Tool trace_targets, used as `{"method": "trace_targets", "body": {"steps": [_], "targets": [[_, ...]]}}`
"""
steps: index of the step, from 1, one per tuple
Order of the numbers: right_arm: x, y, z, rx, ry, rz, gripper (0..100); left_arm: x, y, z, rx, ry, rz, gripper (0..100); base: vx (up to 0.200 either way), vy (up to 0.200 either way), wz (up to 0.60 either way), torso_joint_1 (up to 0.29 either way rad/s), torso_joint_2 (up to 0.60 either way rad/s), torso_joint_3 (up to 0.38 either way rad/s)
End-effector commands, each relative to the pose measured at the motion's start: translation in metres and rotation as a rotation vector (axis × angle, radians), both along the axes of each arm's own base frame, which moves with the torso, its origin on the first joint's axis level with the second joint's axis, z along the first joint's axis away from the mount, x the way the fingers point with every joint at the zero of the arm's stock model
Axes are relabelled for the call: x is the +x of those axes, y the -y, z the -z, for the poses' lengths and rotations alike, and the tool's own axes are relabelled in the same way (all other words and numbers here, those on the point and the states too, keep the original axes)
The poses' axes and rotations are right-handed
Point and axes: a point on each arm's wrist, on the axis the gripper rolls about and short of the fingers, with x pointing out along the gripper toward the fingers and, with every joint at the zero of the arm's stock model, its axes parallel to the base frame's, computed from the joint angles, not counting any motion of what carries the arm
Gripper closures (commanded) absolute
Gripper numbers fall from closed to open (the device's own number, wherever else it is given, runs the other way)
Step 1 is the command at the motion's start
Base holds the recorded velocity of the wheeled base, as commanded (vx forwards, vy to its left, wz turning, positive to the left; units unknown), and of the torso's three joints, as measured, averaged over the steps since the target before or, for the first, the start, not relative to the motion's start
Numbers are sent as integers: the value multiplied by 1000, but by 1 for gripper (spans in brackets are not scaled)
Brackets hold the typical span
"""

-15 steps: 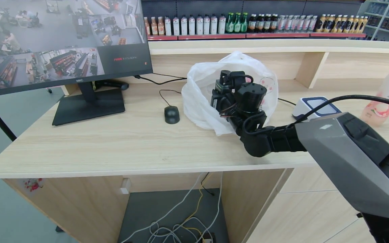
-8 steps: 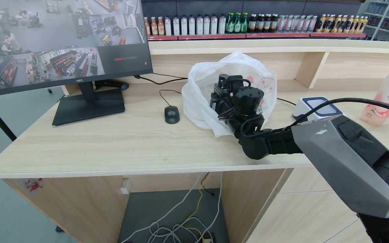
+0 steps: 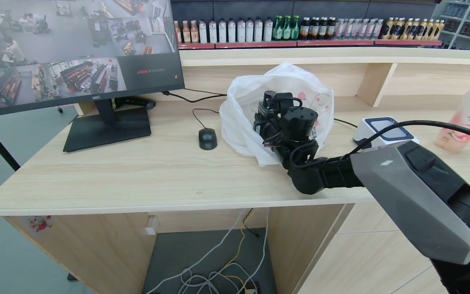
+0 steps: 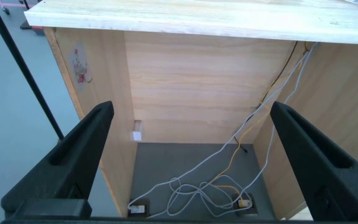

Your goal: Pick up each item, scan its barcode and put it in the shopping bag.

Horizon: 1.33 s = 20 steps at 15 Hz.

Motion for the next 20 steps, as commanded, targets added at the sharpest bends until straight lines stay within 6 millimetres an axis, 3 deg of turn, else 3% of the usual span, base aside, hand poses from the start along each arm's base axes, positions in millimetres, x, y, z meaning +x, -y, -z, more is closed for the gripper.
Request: {"method": "trace_targets", "body": {"steps": [1,6,7,12,16,20], "targets": [[1,-1,4,-4,-7,0,100,0,0,0,0,0,0,0,0,0,0,0,0,0],[1,-2,5,-5,-10,-3,100,0,0,0,0,0,0,0,0,0,0,0,0,0],[1,-1,4,-3,-8,0,0,0,0,0,0,0,0,0,0,0,0,0,0,0],[-4,-5,-4,30,3,-17,0,0,0,0,0,0,0,0,0,0,0,0,0,0],[-13,0,-31,54,46,-5,0,0,0,0,0,0,0,0,0,0,0,0,0,0],[-36,14,-64,68,69,-7,0,0,0,0,0,0,0,0,0,0,0,0,0,0]]}}
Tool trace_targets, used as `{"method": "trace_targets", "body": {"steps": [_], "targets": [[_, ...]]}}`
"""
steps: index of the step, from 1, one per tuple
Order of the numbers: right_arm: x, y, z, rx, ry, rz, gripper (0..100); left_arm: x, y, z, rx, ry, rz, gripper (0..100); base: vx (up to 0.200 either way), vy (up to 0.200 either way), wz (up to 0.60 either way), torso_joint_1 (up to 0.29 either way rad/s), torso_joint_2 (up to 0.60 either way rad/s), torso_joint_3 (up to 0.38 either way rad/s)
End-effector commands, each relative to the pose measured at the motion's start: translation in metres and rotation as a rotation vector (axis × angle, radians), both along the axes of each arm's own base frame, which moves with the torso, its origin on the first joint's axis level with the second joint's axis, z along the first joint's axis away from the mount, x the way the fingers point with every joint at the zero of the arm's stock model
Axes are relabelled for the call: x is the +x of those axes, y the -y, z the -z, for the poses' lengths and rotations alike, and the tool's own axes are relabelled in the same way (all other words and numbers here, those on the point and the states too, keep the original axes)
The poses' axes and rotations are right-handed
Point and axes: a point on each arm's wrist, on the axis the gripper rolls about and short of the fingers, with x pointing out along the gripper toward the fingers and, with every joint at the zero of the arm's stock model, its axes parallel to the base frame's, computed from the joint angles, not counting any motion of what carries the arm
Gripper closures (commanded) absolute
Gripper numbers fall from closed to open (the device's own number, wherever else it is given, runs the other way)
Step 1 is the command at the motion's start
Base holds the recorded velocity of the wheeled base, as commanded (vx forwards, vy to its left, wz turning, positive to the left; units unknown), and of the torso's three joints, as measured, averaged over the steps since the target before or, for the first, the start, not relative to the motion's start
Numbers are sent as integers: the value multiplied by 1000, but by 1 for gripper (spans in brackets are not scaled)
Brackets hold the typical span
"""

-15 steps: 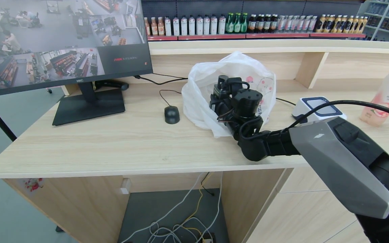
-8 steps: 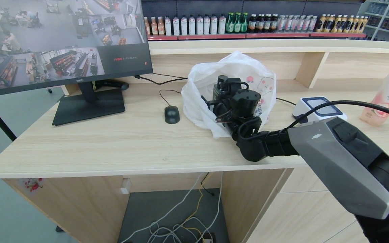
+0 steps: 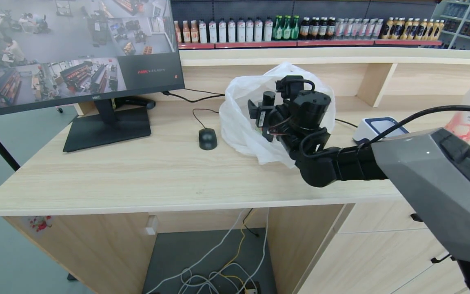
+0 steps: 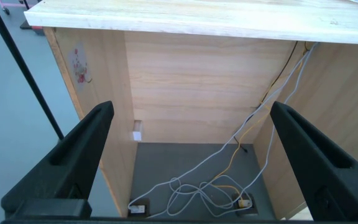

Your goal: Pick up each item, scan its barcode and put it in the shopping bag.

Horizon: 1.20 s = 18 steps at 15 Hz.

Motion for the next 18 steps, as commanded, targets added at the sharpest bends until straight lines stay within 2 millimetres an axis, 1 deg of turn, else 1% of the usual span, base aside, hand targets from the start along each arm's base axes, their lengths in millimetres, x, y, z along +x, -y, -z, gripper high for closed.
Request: {"method": "trace_targets", "body": {"steps": [1,3,4,5,6,8,10,11,12,13,14,15,16,18], "targets": [[-23,12,-29,16,26,-3,0,0,0,0,0,0,0,0,0,0,0,0,0,0],[-39,18,-31,20,32,-9,0,0,0,0,0,0,0,0,0,0,0,0,0,0],[-51,24,-27,23,38,-12,0,0,0,0,0,0,0,0,0,0,0,0,0,0],[-64,31,-17,16,35,-21,0,0,0,0,0,0,0,0,0,0,0,0,0,0],[-68,33,-13,13,33,-23,0,0,0,0,0,0,0,0,0,0,0,0,0,0],[-109,55,16,12,35,-42,0,0,0,0,0,0,0,0,0,0,0,0,0,0],[-130,67,25,46,83,-53,0,0,0,0,-5,0,0,0,0,0,0,0,0,0],[-142,73,36,31,61,-73,0,0,0,0,-5,0,0,0,0,0,0,0,0,0],[-148,77,40,15,37,-90,0,0,0,0,-3,0,0,0,0,0,0,0,0,0],[-165,85,39,6,21,-116,0,0,0,0,-2,0,0,0,0,0,0,0,0,0],[-169,86,38,6,22,-121,0,0,0,0,0,0,0,0,0,0,0,0,0,0],[-180,82,28,17,47,-152,0,0,0,0,0,0,0,0,0,0,0,0,0,0],[-187,76,24,25,59,-180,0,0,0,0,0,0,0,0,0,0,0,0,0,0],[-201,70,30,10,32,-226,0,0,0,0,-2,0,0,0,0,0,0,0,0,0]]}}
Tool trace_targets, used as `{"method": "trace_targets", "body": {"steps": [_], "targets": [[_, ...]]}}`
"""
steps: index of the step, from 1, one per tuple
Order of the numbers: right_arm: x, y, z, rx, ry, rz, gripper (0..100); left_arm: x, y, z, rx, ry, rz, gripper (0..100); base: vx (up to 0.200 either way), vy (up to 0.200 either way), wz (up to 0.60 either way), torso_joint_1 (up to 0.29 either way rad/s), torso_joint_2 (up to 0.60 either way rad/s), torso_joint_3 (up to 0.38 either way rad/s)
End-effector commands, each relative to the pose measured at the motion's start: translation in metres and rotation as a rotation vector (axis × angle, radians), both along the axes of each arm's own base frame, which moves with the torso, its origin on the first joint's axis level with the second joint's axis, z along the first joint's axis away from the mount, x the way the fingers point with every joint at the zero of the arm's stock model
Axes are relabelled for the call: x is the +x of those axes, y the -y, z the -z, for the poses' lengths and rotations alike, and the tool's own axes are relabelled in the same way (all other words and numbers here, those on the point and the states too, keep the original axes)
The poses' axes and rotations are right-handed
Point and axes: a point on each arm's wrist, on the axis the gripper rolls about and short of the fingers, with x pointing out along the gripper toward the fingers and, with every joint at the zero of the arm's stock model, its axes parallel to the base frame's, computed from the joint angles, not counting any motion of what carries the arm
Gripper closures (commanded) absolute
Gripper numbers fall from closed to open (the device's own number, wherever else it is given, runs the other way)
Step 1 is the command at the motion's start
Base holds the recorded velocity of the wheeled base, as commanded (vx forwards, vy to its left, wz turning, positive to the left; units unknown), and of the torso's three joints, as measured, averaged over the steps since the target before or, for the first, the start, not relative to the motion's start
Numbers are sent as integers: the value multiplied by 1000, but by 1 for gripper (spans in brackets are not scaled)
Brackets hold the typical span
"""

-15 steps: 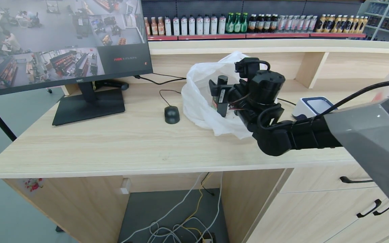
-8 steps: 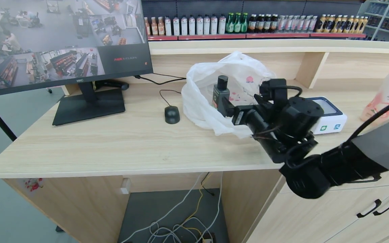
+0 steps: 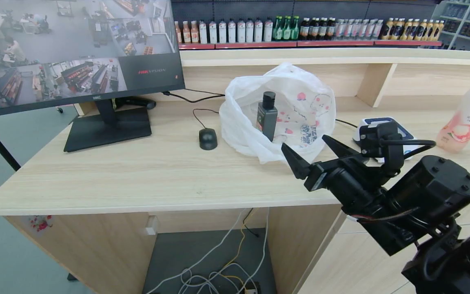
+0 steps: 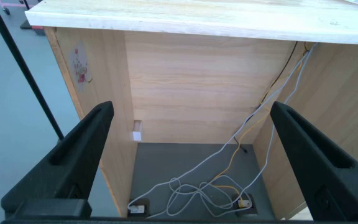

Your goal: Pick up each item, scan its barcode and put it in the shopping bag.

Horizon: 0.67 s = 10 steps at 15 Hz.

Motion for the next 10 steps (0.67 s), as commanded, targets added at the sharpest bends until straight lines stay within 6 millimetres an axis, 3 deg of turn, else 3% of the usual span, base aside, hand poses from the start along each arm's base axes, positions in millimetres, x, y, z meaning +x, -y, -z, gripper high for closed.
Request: {"method": "trace_targets", "body": {"steps": [1,3,6,10], "targets": [[-17,-5,-3,-1,0,-49,0,0,0,0,-2,0,0,0,0,0,0,0,0,0],[-23,-7,-2,-4,-5,-63,0,0,0,0,0,0,0,0,0,-200,0,2,5,2],[-23,8,-4,-2,-5,-20,0,0,0,0,-6,0,0,0,0,-200,0,1,2,4],[-39,25,-9,6,0,-6,0,0,0,0,-11,0,0,0,0,-200,0,4,1,2]]}}
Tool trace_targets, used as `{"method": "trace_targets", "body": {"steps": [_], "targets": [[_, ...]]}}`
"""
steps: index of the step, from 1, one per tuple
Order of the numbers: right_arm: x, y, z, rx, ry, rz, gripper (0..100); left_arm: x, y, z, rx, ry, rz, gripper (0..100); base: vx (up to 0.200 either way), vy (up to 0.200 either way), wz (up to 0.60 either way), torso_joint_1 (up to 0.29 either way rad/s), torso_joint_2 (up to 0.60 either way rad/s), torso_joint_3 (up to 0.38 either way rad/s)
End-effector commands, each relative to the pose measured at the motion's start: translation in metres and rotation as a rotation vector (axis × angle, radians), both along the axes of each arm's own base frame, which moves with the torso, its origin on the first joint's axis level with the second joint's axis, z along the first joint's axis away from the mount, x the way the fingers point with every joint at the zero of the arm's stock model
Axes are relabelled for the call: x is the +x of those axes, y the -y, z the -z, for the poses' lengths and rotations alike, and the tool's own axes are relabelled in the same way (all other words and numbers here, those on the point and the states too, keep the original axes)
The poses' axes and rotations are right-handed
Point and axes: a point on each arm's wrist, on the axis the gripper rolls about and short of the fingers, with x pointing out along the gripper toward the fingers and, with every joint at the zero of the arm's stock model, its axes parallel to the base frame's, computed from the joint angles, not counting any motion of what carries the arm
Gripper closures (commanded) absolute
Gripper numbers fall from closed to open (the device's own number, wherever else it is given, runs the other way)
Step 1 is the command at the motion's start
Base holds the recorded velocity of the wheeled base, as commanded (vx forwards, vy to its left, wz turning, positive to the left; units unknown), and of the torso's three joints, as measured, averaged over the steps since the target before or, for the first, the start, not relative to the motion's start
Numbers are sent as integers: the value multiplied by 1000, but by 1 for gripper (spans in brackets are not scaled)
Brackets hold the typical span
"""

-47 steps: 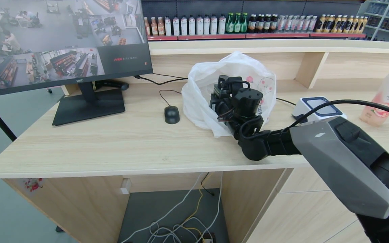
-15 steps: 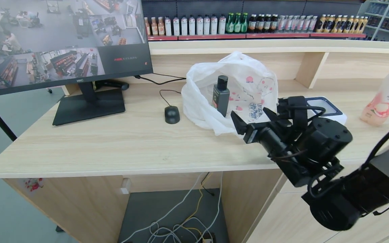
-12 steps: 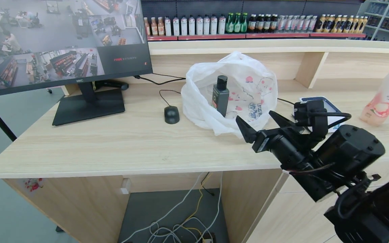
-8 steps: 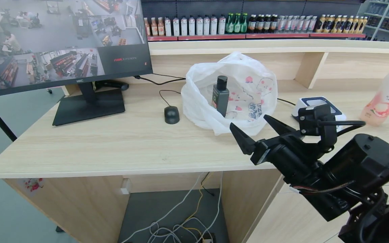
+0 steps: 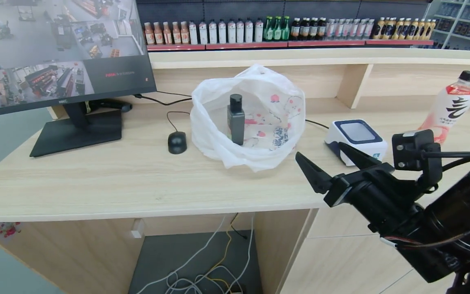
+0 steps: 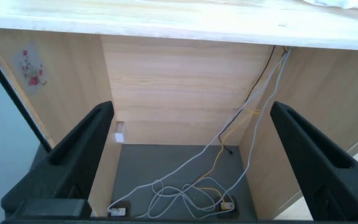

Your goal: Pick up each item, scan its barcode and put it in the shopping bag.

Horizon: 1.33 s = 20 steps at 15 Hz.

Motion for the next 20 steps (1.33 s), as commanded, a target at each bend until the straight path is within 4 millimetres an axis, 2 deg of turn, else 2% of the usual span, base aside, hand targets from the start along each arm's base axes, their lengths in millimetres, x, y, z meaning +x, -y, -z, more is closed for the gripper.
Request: {"method": "trace_targets", "body": {"steps": [1,5,10,13,20], "targets": [[-6,7,-8,16,25,10,0,0,0,0,-2,0,0,0,0,-200,0,2,-2,2],[-21,19,-11,19,32,11,0,0,0,0,0,0,-1,0,0,-200,0,2,2,5],[-19,16,-9,2,31,10,0,0,0,0,-2,0,-1,0,0,-200,0,2,-2,0],[-24,19,-16,21,55,8,0,0,0,0,-2,0,-1,0,0,-200,0,2,2,2],[-22,13,-12,1,45,-6,0,0,0,0,-2,0,-1,0,0,-200,0,2,0,3]]}}
